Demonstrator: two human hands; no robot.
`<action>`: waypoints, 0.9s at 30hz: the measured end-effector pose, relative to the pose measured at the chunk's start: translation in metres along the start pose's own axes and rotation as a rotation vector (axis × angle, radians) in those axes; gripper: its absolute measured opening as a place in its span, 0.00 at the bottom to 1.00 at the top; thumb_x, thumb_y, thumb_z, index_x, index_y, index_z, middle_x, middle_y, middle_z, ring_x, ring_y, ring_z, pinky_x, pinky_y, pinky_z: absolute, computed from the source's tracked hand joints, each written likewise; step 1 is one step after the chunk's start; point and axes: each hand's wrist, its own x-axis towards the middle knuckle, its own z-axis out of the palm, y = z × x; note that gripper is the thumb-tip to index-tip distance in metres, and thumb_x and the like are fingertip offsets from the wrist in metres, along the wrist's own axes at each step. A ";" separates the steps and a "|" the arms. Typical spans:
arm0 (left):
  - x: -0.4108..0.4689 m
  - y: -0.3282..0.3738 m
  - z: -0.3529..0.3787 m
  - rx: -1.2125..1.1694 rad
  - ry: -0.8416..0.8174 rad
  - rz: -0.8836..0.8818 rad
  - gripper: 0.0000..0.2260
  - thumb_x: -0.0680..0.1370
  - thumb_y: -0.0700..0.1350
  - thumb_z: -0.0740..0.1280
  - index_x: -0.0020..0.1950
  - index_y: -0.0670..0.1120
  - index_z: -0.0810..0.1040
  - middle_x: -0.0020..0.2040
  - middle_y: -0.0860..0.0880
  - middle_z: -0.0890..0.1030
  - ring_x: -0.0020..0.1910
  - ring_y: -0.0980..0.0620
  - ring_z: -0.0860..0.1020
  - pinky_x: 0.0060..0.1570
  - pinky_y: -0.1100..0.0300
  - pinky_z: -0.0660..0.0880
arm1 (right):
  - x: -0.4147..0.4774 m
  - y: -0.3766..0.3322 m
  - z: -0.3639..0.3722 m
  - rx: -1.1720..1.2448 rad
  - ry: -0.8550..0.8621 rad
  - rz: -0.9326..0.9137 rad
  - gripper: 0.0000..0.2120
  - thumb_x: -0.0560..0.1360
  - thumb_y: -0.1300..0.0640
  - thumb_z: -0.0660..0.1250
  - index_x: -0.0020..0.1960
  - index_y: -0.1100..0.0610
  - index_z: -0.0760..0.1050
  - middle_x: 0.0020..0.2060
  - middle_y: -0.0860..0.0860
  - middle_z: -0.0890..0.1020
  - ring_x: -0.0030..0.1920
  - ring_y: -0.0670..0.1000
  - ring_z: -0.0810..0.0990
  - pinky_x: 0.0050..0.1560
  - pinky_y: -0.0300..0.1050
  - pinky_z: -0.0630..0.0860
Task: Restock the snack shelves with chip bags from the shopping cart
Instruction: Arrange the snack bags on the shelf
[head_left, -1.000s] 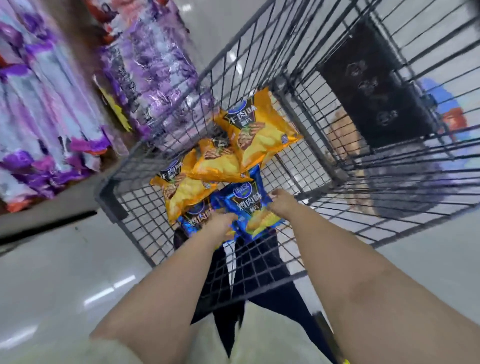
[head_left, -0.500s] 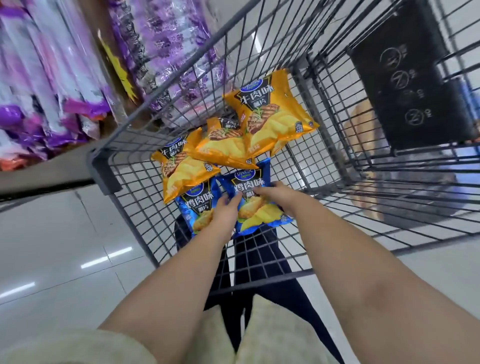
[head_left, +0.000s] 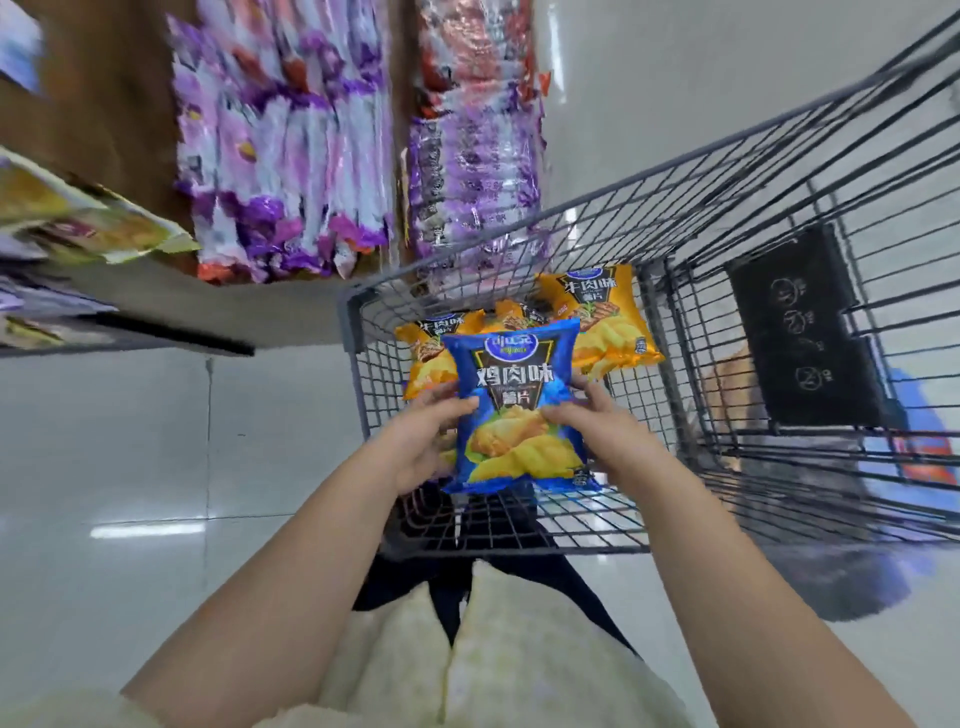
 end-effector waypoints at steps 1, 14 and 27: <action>-0.006 0.001 -0.010 -0.055 0.009 0.049 0.10 0.77 0.41 0.69 0.54 0.54 0.75 0.46 0.48 0.81 0.38 0.49 0.78 0.31 0.56 0.77 | -0.005 -0.011 0.011 0.003 -0.012 -0.040 0.21 0.72 0.57 0.73 0.61 0.43 0.72 0.55 0.48 0.79 0.52 0.52 0.81 0.54 0.52 0.79; -0.159 0.039 -0.163 -0.453 0.291 0.653 0.08 0.79 0.44 0.66 0.56 0.54 0.78 0.45 0.54 0.85 0.42 0.55 0.81 0.44 0.56 0.75 | -0.066 -0.117 0.226 -0.205 -0.280 -0.544 0.24 0.70 0.60 0.75 0.60 0.42 0.74 0.58 0.50 0.78 0.58 0.46 0.77 0.58 0.44 0.75; -0.336 -0.061 -0.471 -0.678 0.618 0.979 0.13 0.78 0.39 0.66 0.60 0.52 0.78 0.48 0.51 0.84 0.42 0.55 0.83 0.42 0.58 0.78 | -0.161 -0.047 0.602 -0.291 -0.628 -0.690 0.23 0.72 0.71 0.69 0.63 0.56 0.71 0.57 0.54 0.81 0.52 0.50 0.82 0.54 0.49 0.78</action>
